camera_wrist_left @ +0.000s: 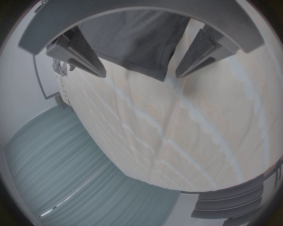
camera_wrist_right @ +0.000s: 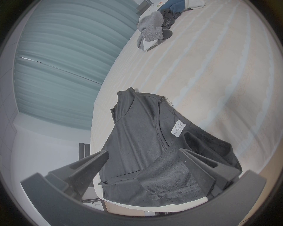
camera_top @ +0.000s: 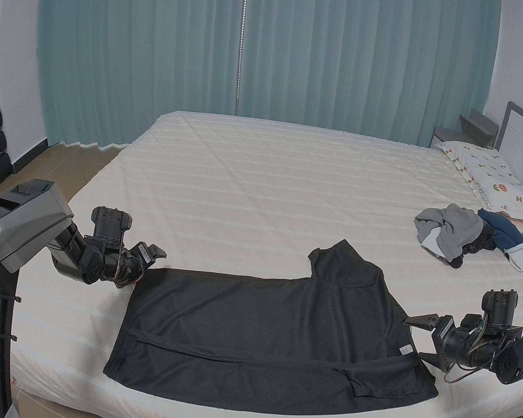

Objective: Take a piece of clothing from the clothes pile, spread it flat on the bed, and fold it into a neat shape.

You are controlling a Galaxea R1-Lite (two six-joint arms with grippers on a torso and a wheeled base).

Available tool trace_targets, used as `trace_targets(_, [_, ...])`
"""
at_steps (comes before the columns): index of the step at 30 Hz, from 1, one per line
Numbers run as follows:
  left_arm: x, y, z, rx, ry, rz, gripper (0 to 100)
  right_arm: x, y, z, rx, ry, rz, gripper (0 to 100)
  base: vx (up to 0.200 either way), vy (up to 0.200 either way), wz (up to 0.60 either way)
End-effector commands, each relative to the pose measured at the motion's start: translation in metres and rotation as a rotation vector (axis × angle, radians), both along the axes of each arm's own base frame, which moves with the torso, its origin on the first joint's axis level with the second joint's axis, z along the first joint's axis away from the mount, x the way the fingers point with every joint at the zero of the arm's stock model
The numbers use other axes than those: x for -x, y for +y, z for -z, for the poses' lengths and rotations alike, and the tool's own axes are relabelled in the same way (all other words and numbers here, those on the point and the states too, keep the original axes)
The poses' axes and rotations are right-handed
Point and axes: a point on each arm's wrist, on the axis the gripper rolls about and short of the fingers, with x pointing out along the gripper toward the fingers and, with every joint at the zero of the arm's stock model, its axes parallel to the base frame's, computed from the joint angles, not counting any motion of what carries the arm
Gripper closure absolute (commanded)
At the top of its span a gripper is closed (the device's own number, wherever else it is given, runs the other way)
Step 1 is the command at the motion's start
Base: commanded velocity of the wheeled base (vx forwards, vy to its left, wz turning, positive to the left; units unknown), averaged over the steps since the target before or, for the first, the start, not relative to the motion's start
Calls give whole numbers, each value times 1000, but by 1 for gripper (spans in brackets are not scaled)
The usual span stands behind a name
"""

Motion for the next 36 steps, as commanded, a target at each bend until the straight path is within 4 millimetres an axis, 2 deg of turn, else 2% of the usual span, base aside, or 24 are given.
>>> trace_targets(1, [0,0,1,1,1,0,100,-1,0,0,0,-1,2,0,0,0,0])
trace_targets(12, [-2,4,-6,-21,-17,-89,100,-20,-2,5,8,-16,10,0,0,0,0])
trace_targets(13, [-3,6,-11,7,-25,-130,100,-33,0,5,17,-37,3,0,0,0,0])
trace_targets(17, [-1,10,-23,30,-44,-160,100,-60,6,-2,37,-89,-28,0,0,0,0])
trace_targets(24, [0,16,-28,33,-51,-185,100,-114,16,-5,152,-153,-77,0,0,0,0])
trace_targets(26, [0,16,-27,33,-50,-185,100,-115,16,-5,154,-153,-79,0,0,0,0])
trace_targets(27, [2,23,-36,35,-65,-204,100,-135,25,3,211,-121,-93,0,0,0,0])
trace_targets(28, [3,24,-36,36,-65,-205,100,-141,28,6,231,-119,-101,0,0,0,0])
trace_targets(33, [4,24,-34,32,-58,-204,100,-158,34,19,274,-126,-126,0,0,0,0])
trace_targets(36, [6,28,-38,33,-63,-214,100,-176,40,33,298,-138,-121,0,0,0,0])
